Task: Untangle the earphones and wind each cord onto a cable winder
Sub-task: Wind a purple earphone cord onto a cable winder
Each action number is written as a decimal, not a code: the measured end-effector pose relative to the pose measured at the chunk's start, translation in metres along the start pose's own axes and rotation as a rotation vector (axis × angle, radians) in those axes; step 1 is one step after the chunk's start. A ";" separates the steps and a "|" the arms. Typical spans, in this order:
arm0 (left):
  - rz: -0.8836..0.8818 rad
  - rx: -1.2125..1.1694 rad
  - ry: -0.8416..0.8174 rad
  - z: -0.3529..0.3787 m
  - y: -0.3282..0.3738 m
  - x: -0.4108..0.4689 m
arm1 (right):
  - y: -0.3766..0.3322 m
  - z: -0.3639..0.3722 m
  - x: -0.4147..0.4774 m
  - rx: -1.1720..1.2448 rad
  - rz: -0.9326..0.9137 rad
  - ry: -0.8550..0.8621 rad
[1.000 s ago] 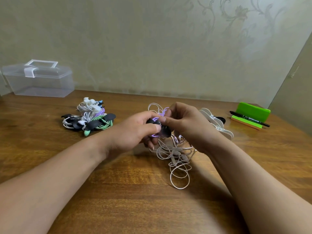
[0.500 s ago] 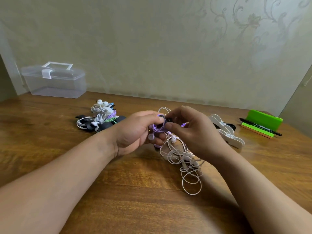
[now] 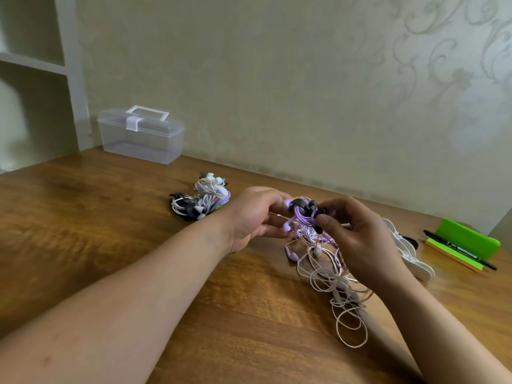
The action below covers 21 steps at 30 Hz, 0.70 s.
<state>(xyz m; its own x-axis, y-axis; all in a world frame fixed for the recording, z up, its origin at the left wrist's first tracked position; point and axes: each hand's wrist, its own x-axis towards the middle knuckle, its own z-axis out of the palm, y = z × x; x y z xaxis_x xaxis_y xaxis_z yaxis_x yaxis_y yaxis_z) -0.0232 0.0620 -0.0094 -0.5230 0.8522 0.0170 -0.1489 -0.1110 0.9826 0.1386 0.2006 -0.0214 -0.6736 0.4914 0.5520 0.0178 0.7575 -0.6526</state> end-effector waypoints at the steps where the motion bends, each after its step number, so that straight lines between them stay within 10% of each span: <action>1: -0.006 -0.006 0.021 -0.001 -0.001 0.001 | -0.002 0.000 0.000 -0.002 0.001 0.002; 7: 0.072 -0.118 0.239 -0.020 0.006 0.010 | -0.018 0.009 0.019 -0.078 0.005 -0.022; 21: 0.126 0.113 0.180 -0.016 -0.010 0.013 | -0.013 0.037 0.022 -0.092 0.030 0.085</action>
<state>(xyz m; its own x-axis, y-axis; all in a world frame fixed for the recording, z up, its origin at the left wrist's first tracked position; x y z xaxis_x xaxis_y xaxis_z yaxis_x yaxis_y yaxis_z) -0.0420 0.0665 -0.0216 -0.6739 0.7294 0.1175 0.0163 -0.1442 0.9894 0.0966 0.1859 -0.0202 -0.6065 0.5466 0.5774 0.1075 0.7759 -0.6216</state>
